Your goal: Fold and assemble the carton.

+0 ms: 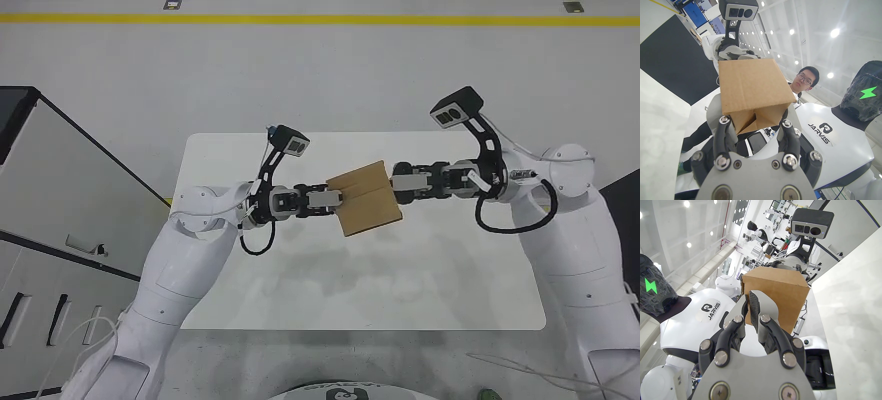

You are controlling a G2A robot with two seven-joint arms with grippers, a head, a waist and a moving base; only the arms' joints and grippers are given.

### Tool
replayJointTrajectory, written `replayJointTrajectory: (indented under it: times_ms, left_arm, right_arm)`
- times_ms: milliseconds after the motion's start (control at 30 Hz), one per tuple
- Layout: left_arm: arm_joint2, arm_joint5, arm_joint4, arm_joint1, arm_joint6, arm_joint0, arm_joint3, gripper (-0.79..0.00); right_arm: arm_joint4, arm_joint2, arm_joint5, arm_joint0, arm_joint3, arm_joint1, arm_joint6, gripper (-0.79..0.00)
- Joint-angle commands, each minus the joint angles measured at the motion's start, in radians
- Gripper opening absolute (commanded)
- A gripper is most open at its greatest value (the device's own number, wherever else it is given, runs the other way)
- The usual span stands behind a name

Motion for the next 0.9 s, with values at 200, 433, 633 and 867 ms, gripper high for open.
replayJointTrajectory:
  times_ms: [200, 433, 633, 867]
  left_arm:
    - [-0.002, 0.003, -0.005, 0.002, -0.002, 0.003, -0.002, -0.785]
    - [0.005, 0.006, -0.003, 0.003, 0.0, 0.004, -0.007, -0.785]
    - [0.01, 0.002, -0.003, 0.004, 0.002, 0.001, -0.002, -0.785]
    - [0.014, -0.004, -0.035, 0.003, 0.001, 0.0, 0.012, -0.785]
  right_arm:
    - [-0.003, 0.011, 0.002, -0.013, -0.007, 0.003, 0.004, -0.785]
    - [-0.006, -0.008, 0.001, -0.007, -0.01, 0.001, 0.0, -0.785]
    - [-0.01, -0.014, 0.0, -0.001, -0.002, 0.0, 0.0, -0.785]
    - [-0.003, -0.009, -0.006, -0.001, 0.011, 0.0, -0.01, -0.785]
